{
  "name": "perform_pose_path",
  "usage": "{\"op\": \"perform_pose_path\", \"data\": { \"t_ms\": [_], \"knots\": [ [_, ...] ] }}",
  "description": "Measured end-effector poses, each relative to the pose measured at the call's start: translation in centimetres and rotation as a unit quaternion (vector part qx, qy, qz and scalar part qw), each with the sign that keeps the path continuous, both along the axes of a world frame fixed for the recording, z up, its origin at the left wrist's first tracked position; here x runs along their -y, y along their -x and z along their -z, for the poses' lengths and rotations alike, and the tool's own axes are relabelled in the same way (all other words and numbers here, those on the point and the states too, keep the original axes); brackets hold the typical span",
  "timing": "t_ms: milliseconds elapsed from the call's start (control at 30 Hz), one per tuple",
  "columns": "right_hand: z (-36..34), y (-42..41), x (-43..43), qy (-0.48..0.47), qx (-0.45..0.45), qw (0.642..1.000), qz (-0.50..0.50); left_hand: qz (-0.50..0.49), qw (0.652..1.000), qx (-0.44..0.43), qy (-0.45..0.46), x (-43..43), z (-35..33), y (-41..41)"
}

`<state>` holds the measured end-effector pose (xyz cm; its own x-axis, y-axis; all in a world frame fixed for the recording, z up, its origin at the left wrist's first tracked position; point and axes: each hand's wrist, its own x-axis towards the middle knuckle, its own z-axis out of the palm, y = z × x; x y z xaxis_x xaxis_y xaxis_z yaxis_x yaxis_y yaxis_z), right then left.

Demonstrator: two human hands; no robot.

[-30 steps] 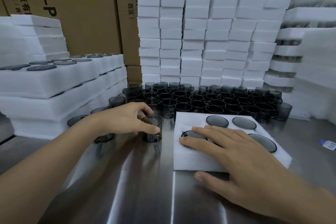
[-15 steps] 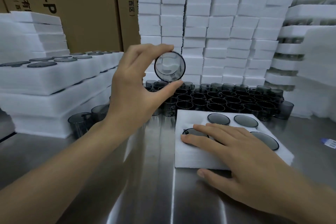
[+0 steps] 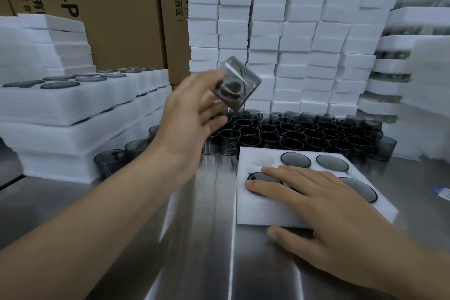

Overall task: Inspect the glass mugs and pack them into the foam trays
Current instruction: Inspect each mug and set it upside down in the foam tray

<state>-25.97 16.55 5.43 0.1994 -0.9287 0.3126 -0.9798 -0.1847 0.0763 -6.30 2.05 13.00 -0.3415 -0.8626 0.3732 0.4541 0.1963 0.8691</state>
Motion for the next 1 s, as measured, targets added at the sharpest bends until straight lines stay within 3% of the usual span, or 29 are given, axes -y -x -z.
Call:
{"op": "perform_pose_path", "data": {
  "t_ms": [100,200,1000],
  "knots": [
    [-0.01,-0.03,-0.03,0.003,0.003,1.000,0.003,0.173,0.968,-0.056,-0.172,0.31,-0.07,-0.44],
    [-0.06,-0.10,-0.05,0.000,0.006,1.000,0.007,0.255,0.933,-0.099,-0.233,0.21,-0.18,-0.75],
    [-0.15,0.09,0.11,0.012,0.005,1.000,-0.012,0.320,0.913,-0.108,-0.230,-0.02,-0.22,-0.67]
  ]
}}
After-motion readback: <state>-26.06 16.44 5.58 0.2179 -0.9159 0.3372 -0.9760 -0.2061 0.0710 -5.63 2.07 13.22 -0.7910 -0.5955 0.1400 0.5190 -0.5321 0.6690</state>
